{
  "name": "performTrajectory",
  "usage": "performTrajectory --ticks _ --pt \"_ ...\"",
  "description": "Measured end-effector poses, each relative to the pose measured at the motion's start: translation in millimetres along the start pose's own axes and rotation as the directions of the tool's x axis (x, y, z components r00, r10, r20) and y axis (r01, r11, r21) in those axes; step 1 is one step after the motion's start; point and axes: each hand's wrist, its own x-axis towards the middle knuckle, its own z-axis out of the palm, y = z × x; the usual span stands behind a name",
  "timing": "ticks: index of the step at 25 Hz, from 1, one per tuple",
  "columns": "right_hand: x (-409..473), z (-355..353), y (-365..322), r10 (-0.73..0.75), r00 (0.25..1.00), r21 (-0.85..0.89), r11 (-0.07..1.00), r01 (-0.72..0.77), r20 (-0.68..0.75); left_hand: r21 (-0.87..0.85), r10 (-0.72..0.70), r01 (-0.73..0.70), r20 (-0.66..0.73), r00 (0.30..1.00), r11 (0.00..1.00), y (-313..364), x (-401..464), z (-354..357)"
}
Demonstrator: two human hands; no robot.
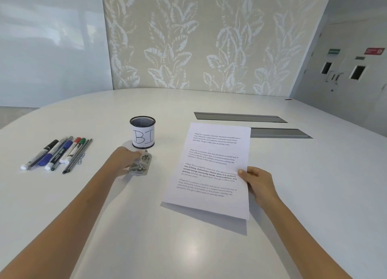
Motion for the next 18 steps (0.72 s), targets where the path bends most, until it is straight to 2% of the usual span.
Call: performTrajectory --ticks 6,8,11,13,18 --pt "-0.7 16.9 3.1 0.007 1.0 -0.026 1.0 -0.007 0.018 -0.07 -0.015 0.025 0.143 0.99 0.997 -0.9 11.8 -11.5" --pt "-2.6 24.4 5.0 0.014 1.0 -0.027 1.0 -0.013 0.023 -0.095 0.046 -0.025 0.224 0.974 0.995 -6.8 17.2 -16.1" --pt "-6.7 34.6 2.6 0.0 1.0 -0.034 0.999 0.001 0.027 -0.206 0.185 -0.115 0.364 0.913 0.972 -12.9 16.3 -17.7" --pt "-9.1 38.7 -3.8 -0.031 0.999 -0.046 0.998 0.032 0.012 -0.28 0.243 -0.134 0.402 0.883 0.951 -14.8 13.6 -16.7" --pt "-20.1 49.2 -30.8 -0.164 0.985 -0.099 0.982 0.159 -0.046 -0.407 0.242 -0.034 0.471 0.848 0.913 -18.7 20.0 -16.8"
